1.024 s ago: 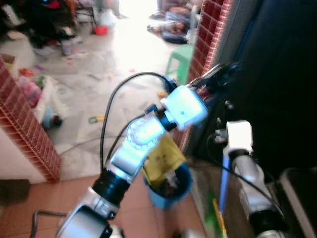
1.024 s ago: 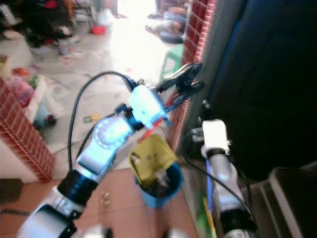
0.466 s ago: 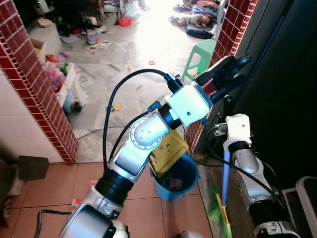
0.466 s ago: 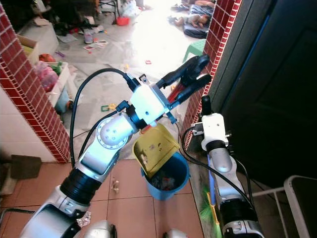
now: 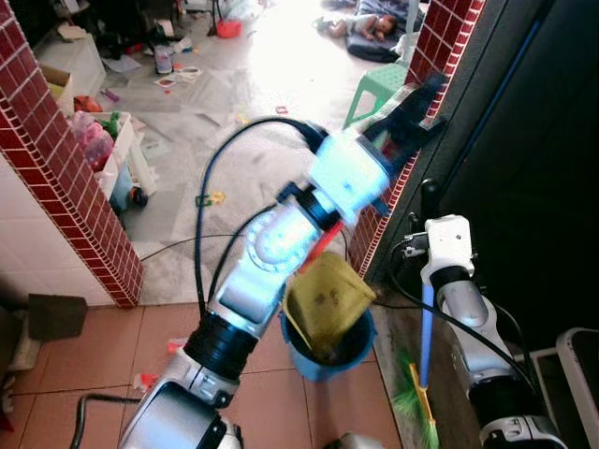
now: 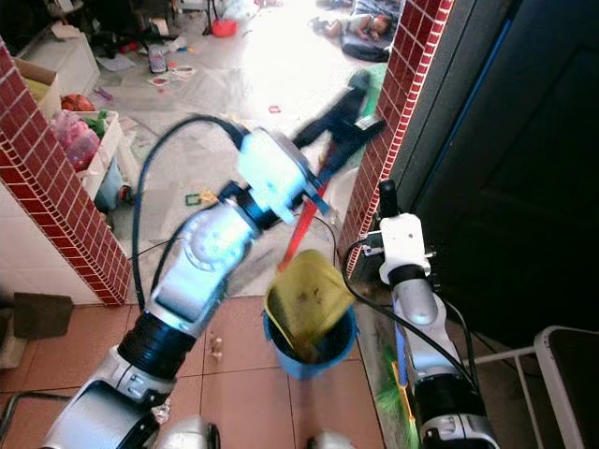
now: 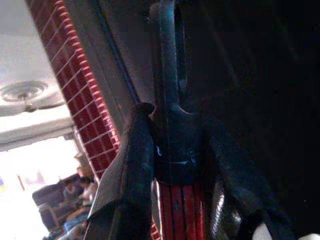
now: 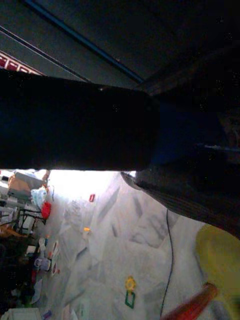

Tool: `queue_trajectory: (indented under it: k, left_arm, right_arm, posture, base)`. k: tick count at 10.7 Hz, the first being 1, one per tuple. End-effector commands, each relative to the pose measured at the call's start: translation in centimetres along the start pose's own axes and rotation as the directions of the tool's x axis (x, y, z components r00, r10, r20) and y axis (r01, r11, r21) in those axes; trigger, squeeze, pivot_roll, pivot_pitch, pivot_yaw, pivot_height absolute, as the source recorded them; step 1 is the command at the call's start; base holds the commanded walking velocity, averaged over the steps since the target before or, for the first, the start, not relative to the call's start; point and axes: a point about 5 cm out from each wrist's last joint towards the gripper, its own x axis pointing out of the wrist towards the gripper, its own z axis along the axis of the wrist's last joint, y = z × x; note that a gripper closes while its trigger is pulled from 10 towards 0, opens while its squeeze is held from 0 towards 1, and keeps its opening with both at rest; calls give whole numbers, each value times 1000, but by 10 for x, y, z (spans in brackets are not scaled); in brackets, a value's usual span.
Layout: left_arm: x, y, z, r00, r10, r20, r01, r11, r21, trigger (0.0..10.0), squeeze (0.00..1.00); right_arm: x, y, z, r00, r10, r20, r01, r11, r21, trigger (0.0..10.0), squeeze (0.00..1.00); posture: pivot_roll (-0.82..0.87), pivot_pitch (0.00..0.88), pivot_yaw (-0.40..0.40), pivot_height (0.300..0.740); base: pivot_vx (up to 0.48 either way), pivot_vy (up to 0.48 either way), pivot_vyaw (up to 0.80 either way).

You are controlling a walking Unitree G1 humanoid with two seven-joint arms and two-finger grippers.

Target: Sweep floor

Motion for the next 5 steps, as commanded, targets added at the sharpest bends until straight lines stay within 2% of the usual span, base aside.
queue_trajectory:
  k: [1, 2, 3, 4, 5]
  left_arm:
    - [5, -3, 17, 993, -78, 86, 63, 984, 164, 10000, 0]
    - [5, -5, 18, 992, -88, 87, 72, 983, 171, 10000, 0]
    - [4, 2, 17, 996, -38, 82, 27, 990, 139, 10000, 0]
    - [5, 28, 24, 991, 94, 100, -108, 984, 141, 10000, 0]
    - [5, 60, 38, 968, 212, 133, -231, 961, 153, 10000, 0]
  right_arm:
    - [5, -4, 7, 1000, -2, 30, 2, 1000, -15, 10000, 0]
    - [5, -4, 7, 1000, -2, 30, 3, 1000, -17, 10000, 0]
    - [5, -4, 7, 1000, -2, 30, 2, 1000, -19, 10000, 0]
    - [5, -3, 8, 999, 10, 36, -10, 1000, -16, 10000, 0]
    - [4, 1, 6, 998, 52, 21, -52, 999, -12, 10000, 0]
  posture:
    - [1, 0, -57, 740]
    - [2, 0, -59, 740]
    - [2, 0, -59, 740]
    - [-3, 0, -59, 740]
    - [-1, 0, -64, 740]
  base:
    - [0, 0, 0]
    - [0, 0, 0]
    - [0, 0, 0]
    - [0, 0, 0]
    - [0, 0, 0]
